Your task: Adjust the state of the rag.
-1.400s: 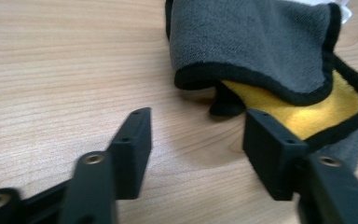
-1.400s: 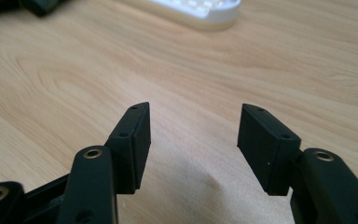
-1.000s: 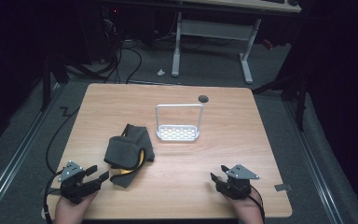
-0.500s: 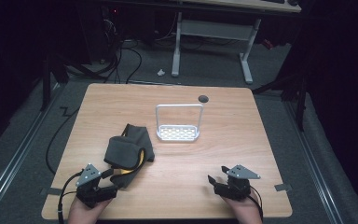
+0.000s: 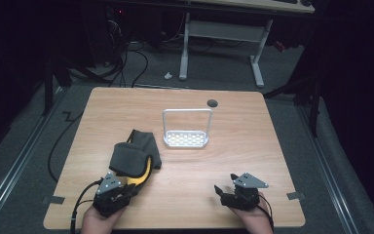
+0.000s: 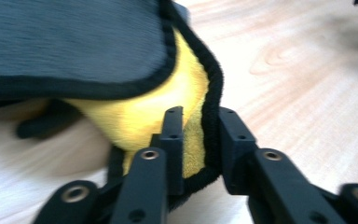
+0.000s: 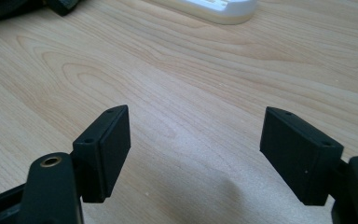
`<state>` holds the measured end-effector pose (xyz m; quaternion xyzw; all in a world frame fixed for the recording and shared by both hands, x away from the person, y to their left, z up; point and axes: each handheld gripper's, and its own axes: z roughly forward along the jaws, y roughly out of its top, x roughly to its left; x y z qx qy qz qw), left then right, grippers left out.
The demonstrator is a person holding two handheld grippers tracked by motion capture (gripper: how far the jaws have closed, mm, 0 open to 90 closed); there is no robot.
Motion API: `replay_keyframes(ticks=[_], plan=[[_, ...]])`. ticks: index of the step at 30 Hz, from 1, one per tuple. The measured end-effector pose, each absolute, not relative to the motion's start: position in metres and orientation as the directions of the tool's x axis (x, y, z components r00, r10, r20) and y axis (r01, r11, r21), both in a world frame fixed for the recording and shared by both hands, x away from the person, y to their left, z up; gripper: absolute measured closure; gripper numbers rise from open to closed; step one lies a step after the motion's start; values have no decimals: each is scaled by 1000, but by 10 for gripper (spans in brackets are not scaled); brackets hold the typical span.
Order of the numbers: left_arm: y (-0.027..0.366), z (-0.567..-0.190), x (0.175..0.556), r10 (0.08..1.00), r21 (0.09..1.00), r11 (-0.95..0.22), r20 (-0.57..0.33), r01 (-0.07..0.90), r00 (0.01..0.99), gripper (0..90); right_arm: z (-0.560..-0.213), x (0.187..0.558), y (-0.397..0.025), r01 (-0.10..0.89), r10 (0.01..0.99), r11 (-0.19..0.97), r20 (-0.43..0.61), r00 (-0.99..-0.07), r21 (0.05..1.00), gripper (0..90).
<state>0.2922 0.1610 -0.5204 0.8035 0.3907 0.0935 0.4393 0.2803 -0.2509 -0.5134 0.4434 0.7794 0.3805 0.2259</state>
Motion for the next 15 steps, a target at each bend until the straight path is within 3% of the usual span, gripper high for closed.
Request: replay_keyframes(ticks=[2,4,15], plan=[[156,-521,291,704,777,-317,-191,543,684,800,-513,280,-250,523,865,311,-8,-502,794,254],[144,-523,289,681,772,-335,-196,539,705,827,-513,279,-249,514,858,324,-18,-514,794,313],[82,-528,272,549,748,-452,-196,486,813,837,-516,278,-239,508,833,368,-33,-553,779,336]])
